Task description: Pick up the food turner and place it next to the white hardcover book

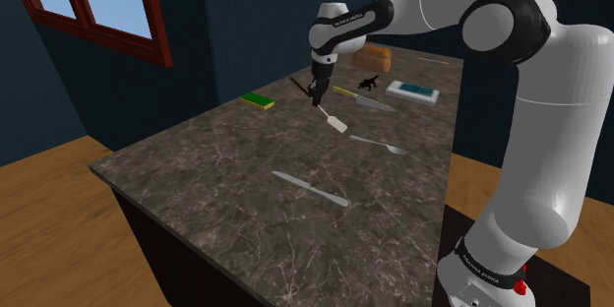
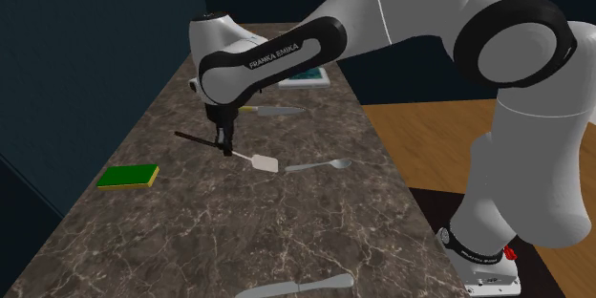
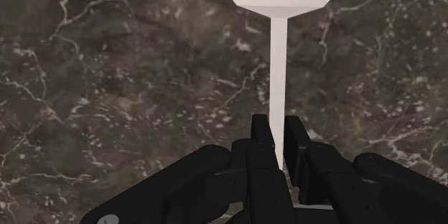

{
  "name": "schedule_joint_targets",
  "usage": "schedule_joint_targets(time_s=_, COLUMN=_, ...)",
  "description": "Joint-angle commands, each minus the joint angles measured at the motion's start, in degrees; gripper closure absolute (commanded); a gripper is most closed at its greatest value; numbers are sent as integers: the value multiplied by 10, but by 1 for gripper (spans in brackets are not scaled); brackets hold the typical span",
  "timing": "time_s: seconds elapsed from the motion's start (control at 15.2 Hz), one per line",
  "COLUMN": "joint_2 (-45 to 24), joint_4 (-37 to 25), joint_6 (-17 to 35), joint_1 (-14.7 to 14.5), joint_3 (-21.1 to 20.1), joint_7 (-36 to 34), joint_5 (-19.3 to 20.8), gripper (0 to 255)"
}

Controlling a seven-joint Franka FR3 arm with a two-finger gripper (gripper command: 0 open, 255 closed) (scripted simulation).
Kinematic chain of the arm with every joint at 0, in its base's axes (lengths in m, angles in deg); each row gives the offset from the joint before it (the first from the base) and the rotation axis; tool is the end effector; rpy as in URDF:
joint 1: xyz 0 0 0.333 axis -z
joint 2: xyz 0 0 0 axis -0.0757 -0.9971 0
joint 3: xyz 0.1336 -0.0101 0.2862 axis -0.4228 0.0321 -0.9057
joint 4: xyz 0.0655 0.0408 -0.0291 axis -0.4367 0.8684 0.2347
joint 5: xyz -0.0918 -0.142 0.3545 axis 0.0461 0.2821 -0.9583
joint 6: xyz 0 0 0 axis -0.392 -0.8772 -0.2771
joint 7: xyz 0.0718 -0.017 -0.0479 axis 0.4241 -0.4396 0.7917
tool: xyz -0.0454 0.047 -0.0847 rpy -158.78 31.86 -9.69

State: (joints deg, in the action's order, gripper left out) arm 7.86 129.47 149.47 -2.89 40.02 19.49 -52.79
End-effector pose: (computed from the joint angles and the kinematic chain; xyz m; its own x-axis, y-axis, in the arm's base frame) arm 0.6433 -0.0795 0.4176 0.9703 0.2325 0.0668 0.2331 -0.9725 -0.0003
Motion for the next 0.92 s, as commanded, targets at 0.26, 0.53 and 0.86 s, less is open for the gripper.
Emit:
schedule_joint_targets(time_s=0.26, joint_2=31, joint_4=16, joint_6=-15, joint_1=13, joint_3=8, joint_7=21, joint_5=0, gripper=255)
schedule_joint_targets(time_s=0.53, joint_2=70, joint_4=71, joint_6=-2, joint_1=39, joint_3=25, joint_7=66, joint_5=-1, gripper=255)
schedule_joint_targets(time_s=0.86, joint_2=109, joint_4=122, joint_6=9, joint_1=72, joint_3=51, joint_7=126, joint_5=-1, gripper=255)
